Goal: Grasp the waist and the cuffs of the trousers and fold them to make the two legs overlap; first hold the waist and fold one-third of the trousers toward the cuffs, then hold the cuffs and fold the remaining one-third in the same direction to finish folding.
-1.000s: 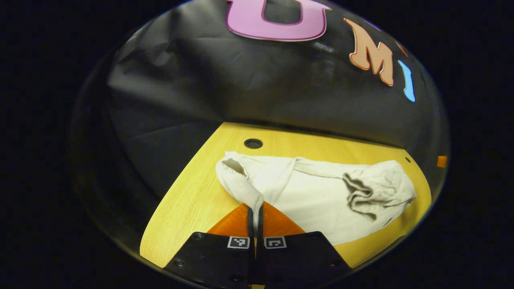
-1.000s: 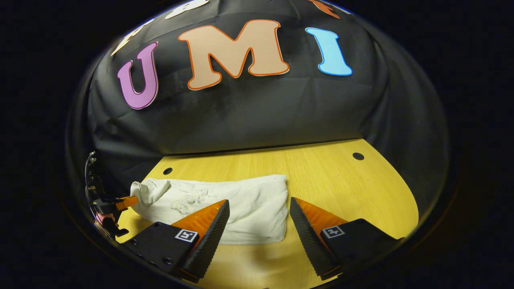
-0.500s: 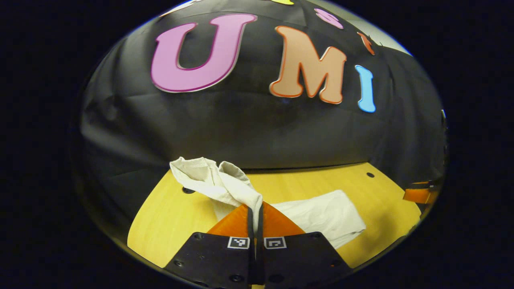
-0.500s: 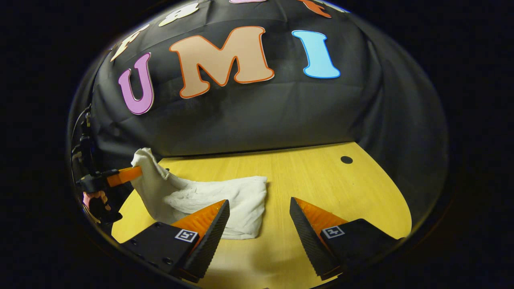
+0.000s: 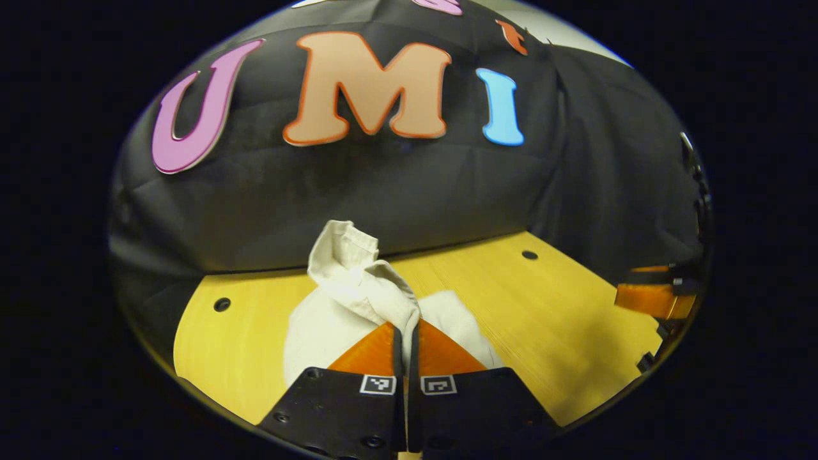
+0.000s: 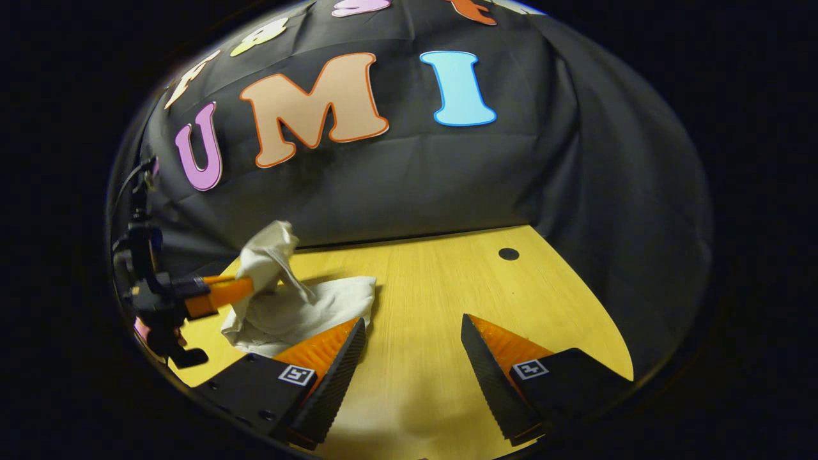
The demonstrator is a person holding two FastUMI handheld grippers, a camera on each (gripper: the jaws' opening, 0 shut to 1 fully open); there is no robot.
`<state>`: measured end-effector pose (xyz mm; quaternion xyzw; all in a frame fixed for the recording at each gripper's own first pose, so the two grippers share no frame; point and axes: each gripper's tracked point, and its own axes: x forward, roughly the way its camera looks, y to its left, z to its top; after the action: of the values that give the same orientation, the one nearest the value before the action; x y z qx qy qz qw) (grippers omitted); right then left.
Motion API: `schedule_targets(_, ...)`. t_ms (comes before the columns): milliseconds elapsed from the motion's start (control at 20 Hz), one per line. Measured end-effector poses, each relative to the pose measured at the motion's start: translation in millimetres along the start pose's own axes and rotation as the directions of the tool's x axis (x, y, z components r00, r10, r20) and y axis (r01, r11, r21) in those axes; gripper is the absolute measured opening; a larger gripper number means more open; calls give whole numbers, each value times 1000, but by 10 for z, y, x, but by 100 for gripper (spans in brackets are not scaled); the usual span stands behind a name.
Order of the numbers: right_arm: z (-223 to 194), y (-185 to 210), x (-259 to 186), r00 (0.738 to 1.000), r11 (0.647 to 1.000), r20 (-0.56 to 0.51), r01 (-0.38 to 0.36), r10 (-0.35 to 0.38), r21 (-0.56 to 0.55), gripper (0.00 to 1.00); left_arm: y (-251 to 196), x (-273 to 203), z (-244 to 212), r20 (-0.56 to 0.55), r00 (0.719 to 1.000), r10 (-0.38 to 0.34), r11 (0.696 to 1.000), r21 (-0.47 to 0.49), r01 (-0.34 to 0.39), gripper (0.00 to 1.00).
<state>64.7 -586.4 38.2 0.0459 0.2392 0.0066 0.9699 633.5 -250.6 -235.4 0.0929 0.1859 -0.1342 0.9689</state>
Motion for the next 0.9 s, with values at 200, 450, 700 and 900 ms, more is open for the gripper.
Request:
schedule_targets(200,-46,-137,-100,1000,1000,-7,-2,2,6,96,-509,81,-557,-98,992,-82,996,-39,78,23)
schedule_targets(450,-136,28,-191,999,999,-15,-42,42,3,96,-588,-104,-803,-148,987,-69,980,-194,39,87)
schedule_targets(700,-72,471,-299,992,992,17,-124,124,30,96,-157,-719,-599,-90,995,41,980,-188,-57,96)
schedule_targets(900,25,829,-442,982,985,83,-175,173,15,96,237,-1201,-384,-33,992,126,975,-178,-130,96)
